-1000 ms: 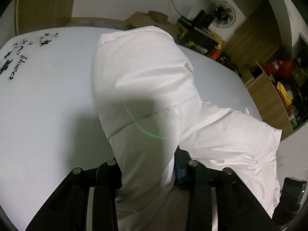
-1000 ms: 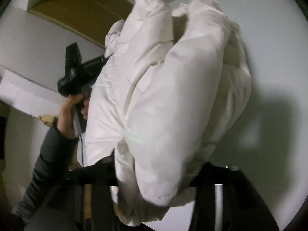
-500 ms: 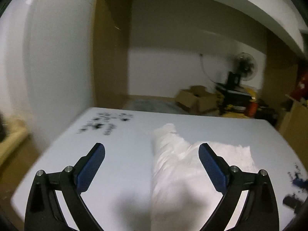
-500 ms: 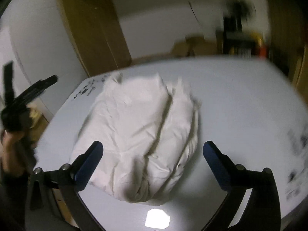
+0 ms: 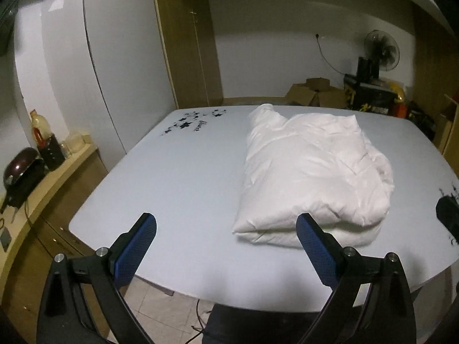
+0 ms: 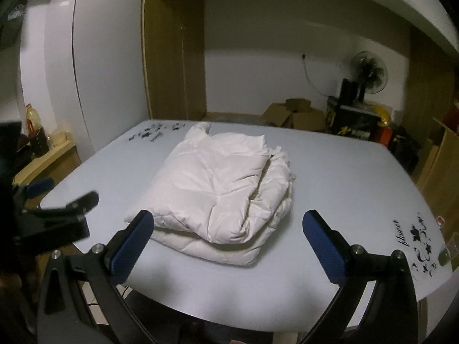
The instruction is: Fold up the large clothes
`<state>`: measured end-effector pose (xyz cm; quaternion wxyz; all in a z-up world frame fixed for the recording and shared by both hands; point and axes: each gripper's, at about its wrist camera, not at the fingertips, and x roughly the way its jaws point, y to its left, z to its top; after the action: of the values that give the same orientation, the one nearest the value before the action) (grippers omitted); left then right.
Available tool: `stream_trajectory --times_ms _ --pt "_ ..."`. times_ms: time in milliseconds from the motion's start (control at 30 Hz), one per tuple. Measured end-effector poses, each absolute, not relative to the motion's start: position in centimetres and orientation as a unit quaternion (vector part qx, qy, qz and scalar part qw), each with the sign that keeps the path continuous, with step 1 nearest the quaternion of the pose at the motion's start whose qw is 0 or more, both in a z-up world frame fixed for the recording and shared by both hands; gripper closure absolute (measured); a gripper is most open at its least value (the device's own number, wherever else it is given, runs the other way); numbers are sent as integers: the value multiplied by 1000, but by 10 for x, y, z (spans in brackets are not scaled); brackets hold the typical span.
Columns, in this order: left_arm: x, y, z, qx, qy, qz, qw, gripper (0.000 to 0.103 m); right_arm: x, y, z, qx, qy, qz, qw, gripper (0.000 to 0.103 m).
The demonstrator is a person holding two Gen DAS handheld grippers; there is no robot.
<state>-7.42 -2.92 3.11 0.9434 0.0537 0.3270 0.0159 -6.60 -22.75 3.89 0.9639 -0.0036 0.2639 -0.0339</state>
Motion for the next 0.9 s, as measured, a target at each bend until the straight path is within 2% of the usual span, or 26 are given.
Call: stream_trajectory --times_ms 900 --pt "-70 -19 33 28 322 11 946 5 -65 -222 34 -2 270 -44 962 0"
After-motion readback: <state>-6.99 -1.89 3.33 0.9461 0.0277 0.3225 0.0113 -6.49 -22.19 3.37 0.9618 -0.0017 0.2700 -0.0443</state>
